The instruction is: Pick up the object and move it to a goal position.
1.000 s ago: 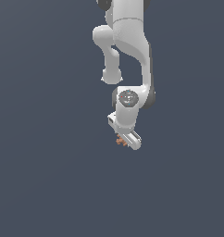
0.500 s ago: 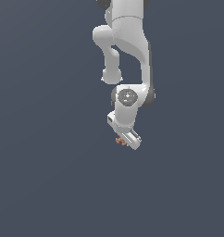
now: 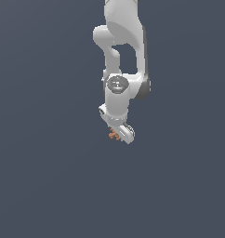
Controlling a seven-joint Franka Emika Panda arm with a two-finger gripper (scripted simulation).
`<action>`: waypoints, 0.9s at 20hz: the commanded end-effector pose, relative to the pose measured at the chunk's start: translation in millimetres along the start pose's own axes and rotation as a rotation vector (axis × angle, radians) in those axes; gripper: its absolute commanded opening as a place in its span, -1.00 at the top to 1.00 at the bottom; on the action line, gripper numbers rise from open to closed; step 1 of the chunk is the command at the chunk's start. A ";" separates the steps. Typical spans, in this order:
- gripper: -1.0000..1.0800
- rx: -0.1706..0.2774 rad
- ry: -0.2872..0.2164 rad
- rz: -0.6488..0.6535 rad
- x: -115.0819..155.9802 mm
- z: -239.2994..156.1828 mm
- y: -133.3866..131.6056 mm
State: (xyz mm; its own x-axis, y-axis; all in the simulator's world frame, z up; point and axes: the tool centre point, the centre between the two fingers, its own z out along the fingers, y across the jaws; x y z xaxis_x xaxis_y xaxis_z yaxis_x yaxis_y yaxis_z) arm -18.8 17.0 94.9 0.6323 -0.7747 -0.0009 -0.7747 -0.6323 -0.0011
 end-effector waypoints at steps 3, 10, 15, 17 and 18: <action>1.00 0.001 0.000 0.001 18.9 -38.7 24.0; 1.00 0.001 -0.001 0.002 53.2 -109.2 66.9; 1.00 0.001 -0.001 0.002 77.9 -159.0 96.3; 1.00 0.000 -0.001 0.002 87.4 -177.7 107.1; 1.00 0.000 -0.001 0.002 91.9 -186.4 112.1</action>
State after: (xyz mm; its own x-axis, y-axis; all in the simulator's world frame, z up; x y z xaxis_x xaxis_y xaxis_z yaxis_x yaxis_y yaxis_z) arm -45.1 -114.9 267.2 0.6301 -0.7765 -0.0008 -0.7765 -0.6301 -0.0022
